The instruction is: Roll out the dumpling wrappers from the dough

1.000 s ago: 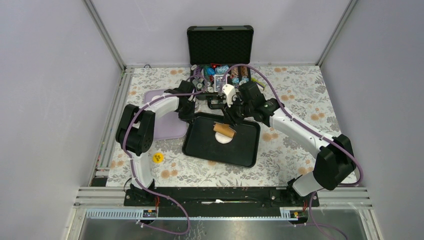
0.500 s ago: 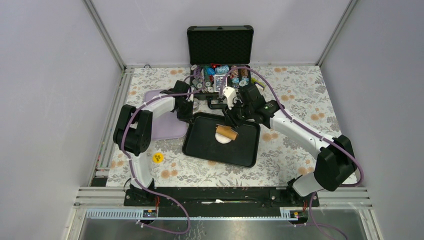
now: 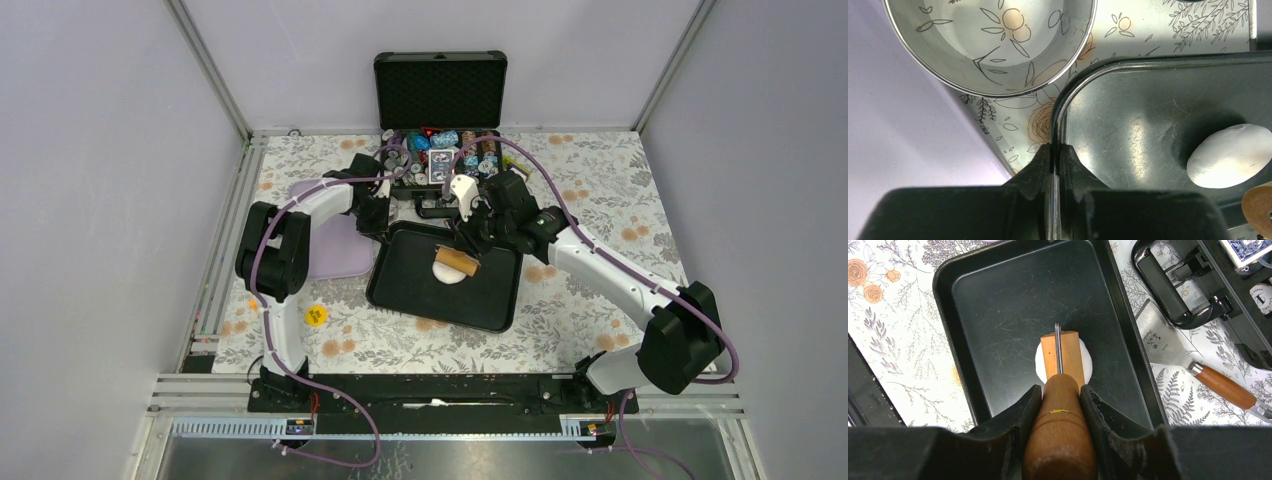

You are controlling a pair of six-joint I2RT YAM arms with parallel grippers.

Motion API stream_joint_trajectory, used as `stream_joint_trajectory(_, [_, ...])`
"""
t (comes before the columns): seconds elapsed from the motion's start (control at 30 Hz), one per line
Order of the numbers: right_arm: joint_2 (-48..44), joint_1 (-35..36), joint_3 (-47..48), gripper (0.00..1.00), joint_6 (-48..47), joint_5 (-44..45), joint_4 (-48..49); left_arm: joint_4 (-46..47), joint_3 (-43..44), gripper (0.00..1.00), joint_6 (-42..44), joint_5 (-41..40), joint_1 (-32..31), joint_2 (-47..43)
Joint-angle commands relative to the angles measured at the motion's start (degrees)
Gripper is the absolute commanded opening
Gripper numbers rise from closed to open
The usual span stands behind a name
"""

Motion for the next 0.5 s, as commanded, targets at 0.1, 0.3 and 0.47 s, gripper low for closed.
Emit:
stream_joint_trajectory(0.1, [-4.32,0.49,-0.46,0.00,-5.63,-1.42,0.48,-1.06,-3.06,0.00,4.54,1.99,0.22,3.93])
stream_joint_trajectory(0.3, [-5.49,0.14,-2.48,0.00,-7.72,-3.33,0.59,-2.03,-1.82,0.00,5.41,3.02,0.05,4.87])
stream_joint_trajectory(0.47, [-4.51,0.12,-2.11,0.00,-7.48,-4.09,0.57,-2.01,-2.02,0.00,5.68,3.83,0.02,4.75])
